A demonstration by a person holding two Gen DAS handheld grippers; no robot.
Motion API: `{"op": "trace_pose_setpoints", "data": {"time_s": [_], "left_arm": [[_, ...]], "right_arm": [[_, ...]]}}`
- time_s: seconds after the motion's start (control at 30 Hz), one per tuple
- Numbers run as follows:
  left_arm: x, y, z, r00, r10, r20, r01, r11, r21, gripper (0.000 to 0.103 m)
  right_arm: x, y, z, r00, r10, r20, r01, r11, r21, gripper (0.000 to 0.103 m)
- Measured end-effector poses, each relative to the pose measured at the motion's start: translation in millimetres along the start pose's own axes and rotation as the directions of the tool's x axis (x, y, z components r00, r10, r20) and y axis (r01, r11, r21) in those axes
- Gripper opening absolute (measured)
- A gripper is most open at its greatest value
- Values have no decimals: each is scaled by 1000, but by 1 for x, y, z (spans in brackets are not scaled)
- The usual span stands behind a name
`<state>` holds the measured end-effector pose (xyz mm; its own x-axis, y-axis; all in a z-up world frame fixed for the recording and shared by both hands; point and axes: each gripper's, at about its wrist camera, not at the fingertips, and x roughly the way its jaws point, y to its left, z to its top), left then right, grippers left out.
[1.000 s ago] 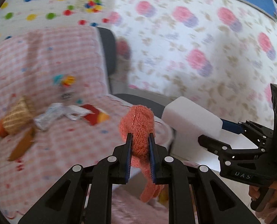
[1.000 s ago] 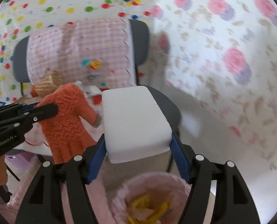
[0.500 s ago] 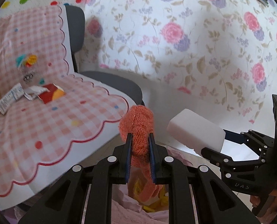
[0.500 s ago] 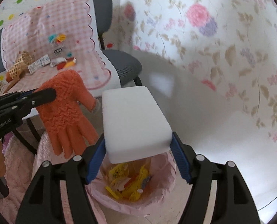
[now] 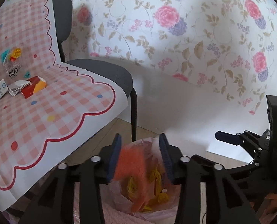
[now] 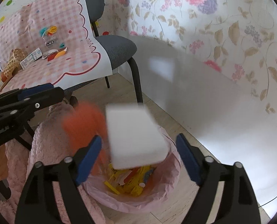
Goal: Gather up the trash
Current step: 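Carry the glove and sponge to the pink bin and open both tools, then move both tools back over the chair seat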
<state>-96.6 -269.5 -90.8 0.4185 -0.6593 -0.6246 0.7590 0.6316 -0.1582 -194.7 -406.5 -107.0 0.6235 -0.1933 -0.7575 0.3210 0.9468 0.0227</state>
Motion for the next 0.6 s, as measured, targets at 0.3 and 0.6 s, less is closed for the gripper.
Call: {"op": "trace_pose_setpoints", "data": {"time_s": [0.3,0.6], "left_arm": [[-32,28,4,995,94,40,-92,995,-50,48],[-74,61,4,985,159,71,-152,983,-102,48]], "right_arm": [[-23,-5,13,997,-16,82,14,1000,25,81],[-44,15,42,988,31,154,-30,1000,-10,81]]}}
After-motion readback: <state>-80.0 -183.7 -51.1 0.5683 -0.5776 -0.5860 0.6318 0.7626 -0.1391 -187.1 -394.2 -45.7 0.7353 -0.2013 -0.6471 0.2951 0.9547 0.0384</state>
